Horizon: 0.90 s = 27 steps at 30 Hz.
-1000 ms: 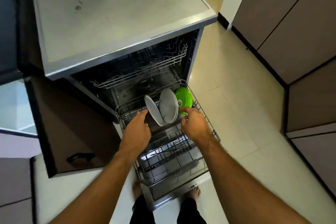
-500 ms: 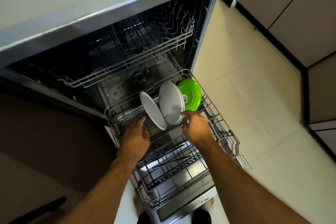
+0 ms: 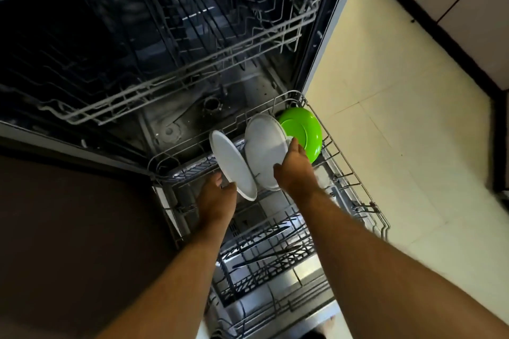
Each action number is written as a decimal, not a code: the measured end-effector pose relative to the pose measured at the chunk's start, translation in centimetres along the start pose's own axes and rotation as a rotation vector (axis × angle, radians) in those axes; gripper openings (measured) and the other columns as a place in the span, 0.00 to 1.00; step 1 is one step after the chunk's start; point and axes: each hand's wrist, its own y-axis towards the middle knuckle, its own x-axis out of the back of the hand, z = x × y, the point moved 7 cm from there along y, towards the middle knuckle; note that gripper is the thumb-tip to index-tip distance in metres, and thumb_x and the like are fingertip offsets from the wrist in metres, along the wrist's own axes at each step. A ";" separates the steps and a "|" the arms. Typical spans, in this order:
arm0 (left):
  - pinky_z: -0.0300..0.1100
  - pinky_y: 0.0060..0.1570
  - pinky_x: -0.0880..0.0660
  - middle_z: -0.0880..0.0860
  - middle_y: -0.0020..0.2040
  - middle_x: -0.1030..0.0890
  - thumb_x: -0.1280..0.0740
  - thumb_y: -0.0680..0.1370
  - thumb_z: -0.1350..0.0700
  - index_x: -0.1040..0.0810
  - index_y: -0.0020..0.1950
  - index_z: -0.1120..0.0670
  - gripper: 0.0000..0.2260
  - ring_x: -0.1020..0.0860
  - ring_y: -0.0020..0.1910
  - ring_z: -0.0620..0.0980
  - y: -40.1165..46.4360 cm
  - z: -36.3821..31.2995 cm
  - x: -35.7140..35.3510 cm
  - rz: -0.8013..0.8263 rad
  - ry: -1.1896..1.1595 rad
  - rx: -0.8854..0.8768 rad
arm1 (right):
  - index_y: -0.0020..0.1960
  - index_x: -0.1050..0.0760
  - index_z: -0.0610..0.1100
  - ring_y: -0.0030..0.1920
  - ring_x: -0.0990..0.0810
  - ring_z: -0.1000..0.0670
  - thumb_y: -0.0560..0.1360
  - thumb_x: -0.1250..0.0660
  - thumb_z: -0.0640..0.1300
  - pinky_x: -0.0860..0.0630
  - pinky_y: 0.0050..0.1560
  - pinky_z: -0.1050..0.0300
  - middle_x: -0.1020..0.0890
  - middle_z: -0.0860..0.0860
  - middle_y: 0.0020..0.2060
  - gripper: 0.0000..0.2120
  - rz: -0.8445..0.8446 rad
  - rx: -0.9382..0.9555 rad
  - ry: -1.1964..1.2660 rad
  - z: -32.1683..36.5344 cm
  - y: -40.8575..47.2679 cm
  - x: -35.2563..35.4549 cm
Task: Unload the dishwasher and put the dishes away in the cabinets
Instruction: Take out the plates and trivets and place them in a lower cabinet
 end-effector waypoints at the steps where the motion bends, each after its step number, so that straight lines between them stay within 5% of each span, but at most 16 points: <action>1: 0.39 0.55 0.27 0.52 0.65 0.21 0.31 0.77 0.58 0.24 0.68 0.54 0.19 0.21 0.62 0.50 0.4 0.0 -0.3 -0.005 0.020 -0.005 | 0.80 0.57 0.36 0.76 0.40 0.36 0.77 0.36 0.37 0.38 0.74 0.43 0.44 0.37 0.78 0.40 0.001 -0.003 0.003 0.2 0.4 -0.3; 6: 0.41 0.47 0.28 0.54 0.60 0.19 0.30 0.77 0.55 0.22 0.64 0.58 0.17 0.20 0.57 0.54 1.8 -0.6 -1.2 -0.040 0.049 0.048 | 0.79 0.54 0.35 0.71 0.34 0.33 0.77 0.36 0.35 0.33 0.70 0.45 0.42 0.34 0.75 0.38 -0.026 -0.008 -0.006 0.4 1.8 -1.0; 12: 0.56 0.55 0.20 0.59 0.61 0.20 0.28 0.75 0.49 0.26 0.66 0.57 0.22 0.20 0.56 0.60 3.9 1.5 -3.4 0.007 -0.099 0.176 | 0.68 0.32 0.36 0.61 0.24 0.38 0.78 0.33 0.39 0.27 0.58 0.52 0.25 0.37 0.62 0.21 -0.076 -0.021 0.037 -0.6 2.4 -1.0; 15: 0.60 0.55 0.21 0.61 0.64 0.23 0.32 0.76 0.56 0.28 0.69 0.58 0.21 0.23 0.60 0.64 4.9 2.6 -4.1 0.021 -0.122 0.222 | 0.60 0.25 0.36 0.57 0.21 0.39 0.78 0.31 0.43 0.25 0.53 0.53 0.19 0.38 0.56 0.15 -0.047 -0.031 0.055 -1.3 2.6 -1.5; 19: 0.60 0.54 0.21 0.63 0.63 0.22 0.37 0.75 0.62 0.27 0.68 0.60 0.21 0.22 0.59 0.65 3.8 3.2 -3.4 -0.020 -0.110 0.236 | 0.54 0.22 0.37 0.48 0.21 0.44 0.78 0.34 0.41 0.32 0.40 0.62 0.19 0.42 0.49 0.09 -0.023 -0.042 0.107 -2.3 1.5 -1.8; 23: 0.59 0.53 0.21 0.62 0.62 0.22 0.36 0.76 0.61 0.26 0.67 0.60 0.19 0.21 0.58 0.64 0.6 4.3 -2.7 0.002 -0.110 0.250 | 0.55 0.20 0.40 0.45 0.22 0.46 0.77 0.36 0.42 0.29 0.44 0.60 0.18 0.43 0.47 0.10 -0.030 -0.074 0.178 -3.4 -0.9 -0.7; 27: 0.59 0.54 0.21 0.60 0.61 0.21 0.35 0.77 0.58 0.25 0.65 0.57 0.16 0.22 0.58 0.63 -3.1 4.1 -1.6 0.048 -0.072 0.266 | 0.55 0.22 0.42 0.43 0.24 0.48 0.79 0.36 0.45 0.33 0.37 0.66 0.20 0.45 0.46 0.09 -0.003 -0.086 0.180 -2.8 -4.4 1.6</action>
